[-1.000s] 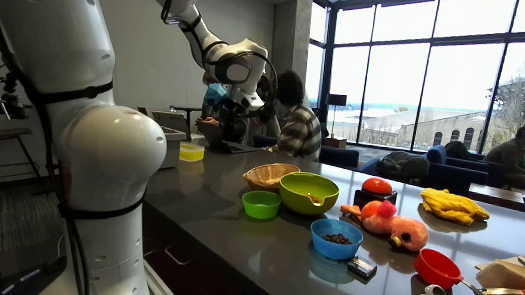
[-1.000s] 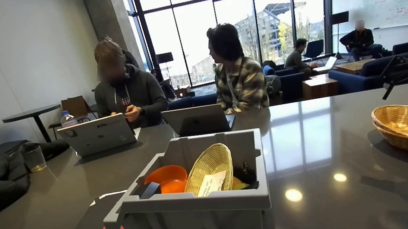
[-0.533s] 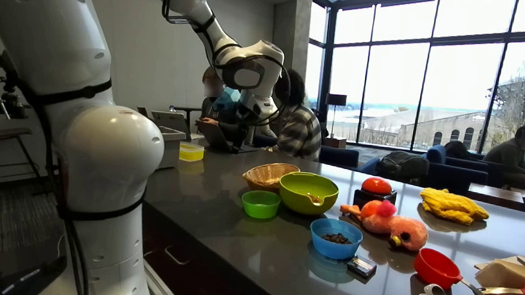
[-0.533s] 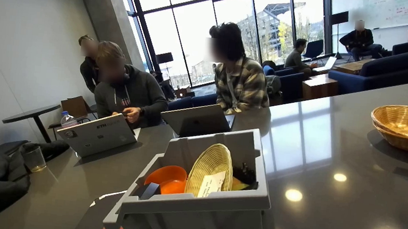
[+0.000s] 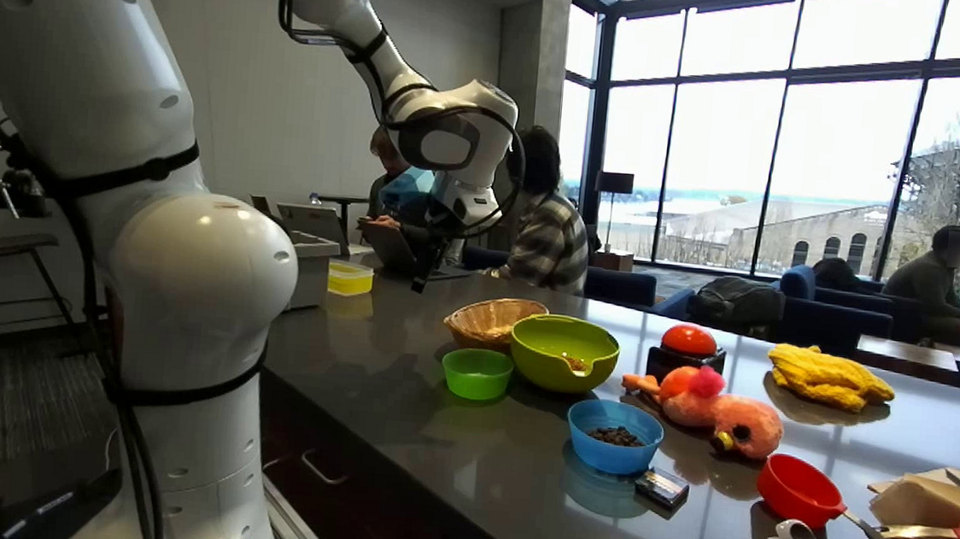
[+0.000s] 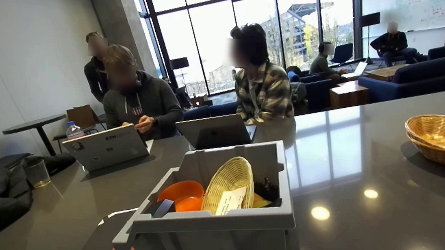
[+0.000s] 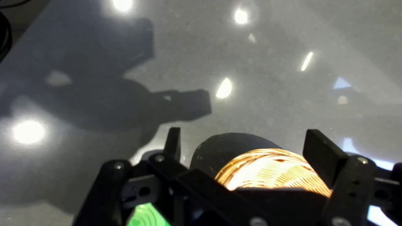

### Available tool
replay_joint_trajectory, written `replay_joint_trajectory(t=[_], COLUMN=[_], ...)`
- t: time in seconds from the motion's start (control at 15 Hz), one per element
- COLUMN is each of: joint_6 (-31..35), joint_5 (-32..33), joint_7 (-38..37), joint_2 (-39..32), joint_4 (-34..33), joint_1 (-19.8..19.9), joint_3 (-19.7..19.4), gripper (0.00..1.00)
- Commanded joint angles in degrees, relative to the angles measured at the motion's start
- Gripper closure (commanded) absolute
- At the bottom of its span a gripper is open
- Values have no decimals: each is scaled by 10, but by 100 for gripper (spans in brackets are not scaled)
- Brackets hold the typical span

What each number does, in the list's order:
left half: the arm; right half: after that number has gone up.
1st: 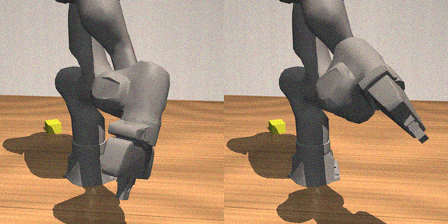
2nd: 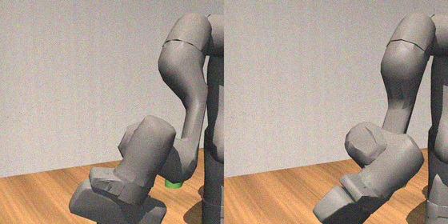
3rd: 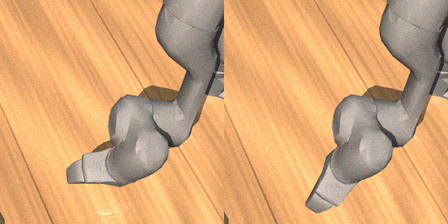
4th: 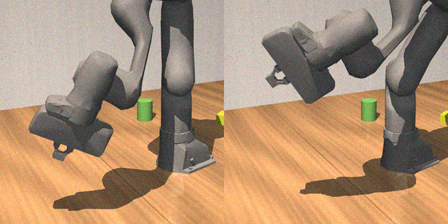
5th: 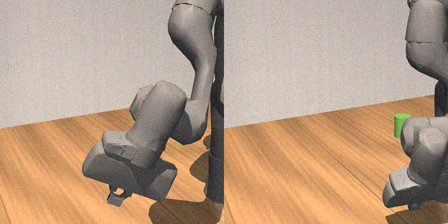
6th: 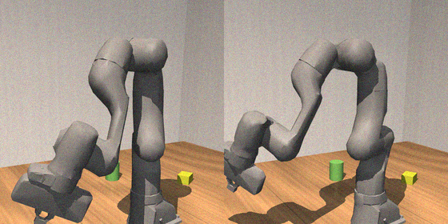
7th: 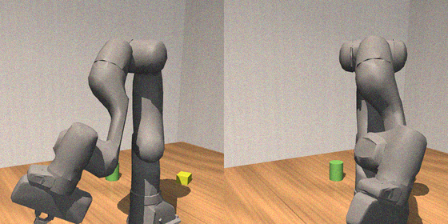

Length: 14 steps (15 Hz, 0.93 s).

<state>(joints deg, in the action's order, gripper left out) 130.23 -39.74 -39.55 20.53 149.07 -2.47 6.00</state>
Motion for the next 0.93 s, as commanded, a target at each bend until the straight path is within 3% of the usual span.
replay_joint_trajectory(t=[0.0,0.47,0.87], joint_6=[-15,-37,-33], joint_5=[23,70,18], joint_7=[-50,-99,-70], joint_2=[35,47,31], joint_4=[32,36,52], joint_1=[22,47,42], joint_3=[0,-13,-36], gripper=[0,0,0])
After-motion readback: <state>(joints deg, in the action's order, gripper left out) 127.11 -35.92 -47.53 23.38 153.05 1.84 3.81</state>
